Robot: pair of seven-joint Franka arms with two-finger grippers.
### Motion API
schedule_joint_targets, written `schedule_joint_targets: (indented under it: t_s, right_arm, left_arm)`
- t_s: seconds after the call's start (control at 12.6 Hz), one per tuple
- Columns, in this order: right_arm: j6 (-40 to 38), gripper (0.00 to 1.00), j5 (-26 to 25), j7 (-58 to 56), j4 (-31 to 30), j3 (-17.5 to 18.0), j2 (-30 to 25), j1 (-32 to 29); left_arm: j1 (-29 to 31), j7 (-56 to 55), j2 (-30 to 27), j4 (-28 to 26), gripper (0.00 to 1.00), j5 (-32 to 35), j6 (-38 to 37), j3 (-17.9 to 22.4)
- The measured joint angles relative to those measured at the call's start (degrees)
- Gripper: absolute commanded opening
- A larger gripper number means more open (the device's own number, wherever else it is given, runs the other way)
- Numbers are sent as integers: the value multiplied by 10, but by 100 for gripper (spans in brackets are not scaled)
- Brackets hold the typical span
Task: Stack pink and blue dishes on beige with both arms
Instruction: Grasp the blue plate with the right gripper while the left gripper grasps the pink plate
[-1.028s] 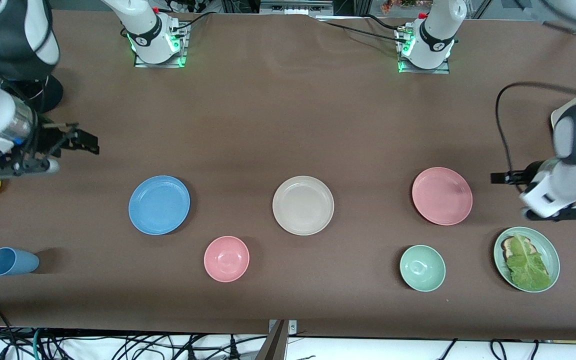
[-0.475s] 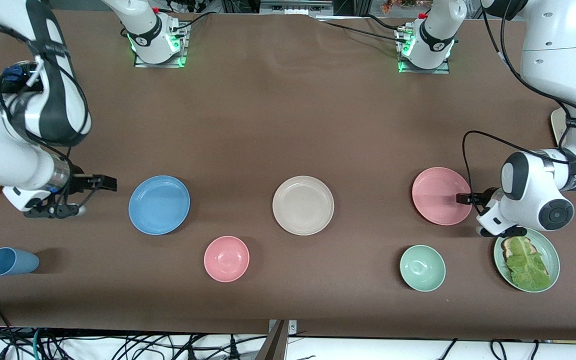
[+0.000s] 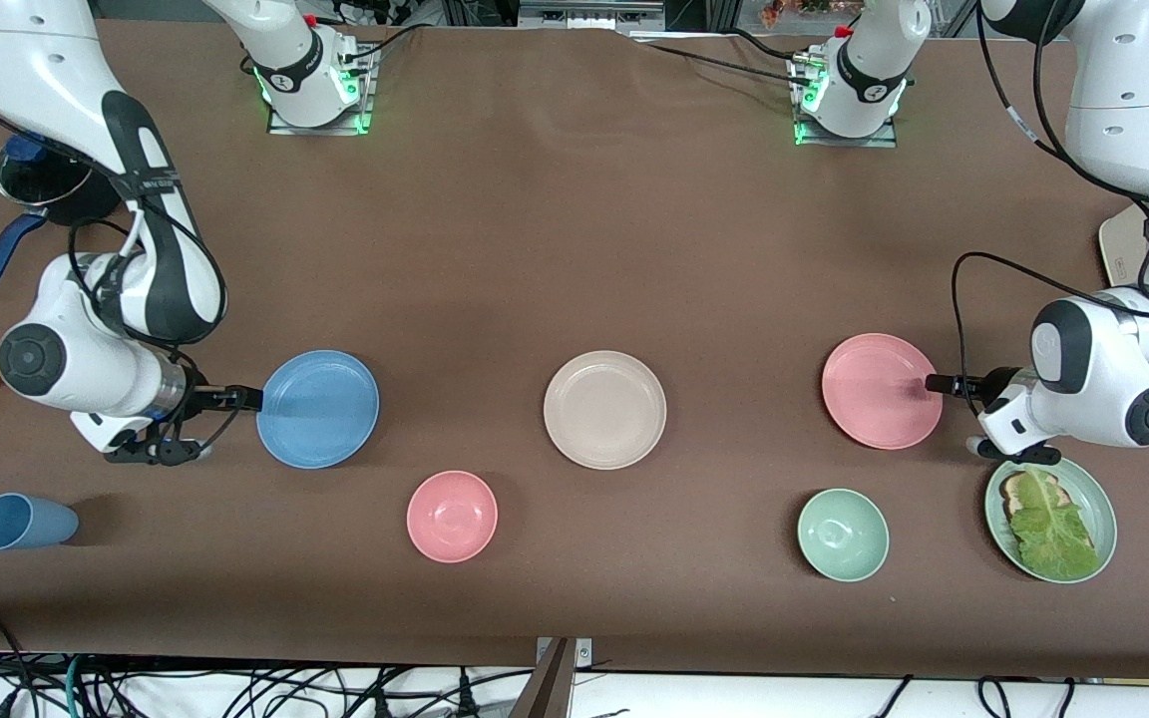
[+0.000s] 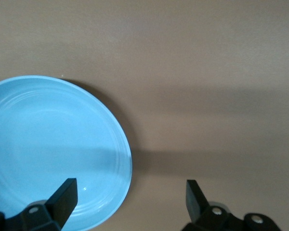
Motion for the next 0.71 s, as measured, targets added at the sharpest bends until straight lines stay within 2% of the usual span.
schedule_joint_targets:
  t_s: [0.16,0.24,0.32,0.55,0.71]
  right_arm:
    - [32,96,0,0,-16,0,8,0]
    - [56,95,0,0,-33,0,8,0]
    - [76,94,0,0,-50,0,9,0]
    - [93,87,0,2,-68,0,8,0]
    - [93,78,0,2,-71,0,8,0]
  left_arm:
    - [-4,0,5,-3,39,0,10,-5]
    - [-6,0,8,-4,9,0,11,-5]
    - [-6,0,10,-6,0,0,12,-5]
    - [-5,-1,14,-6,0,0,12,-5]
    - [-7,-19,13,-5,0,0,12,-5]
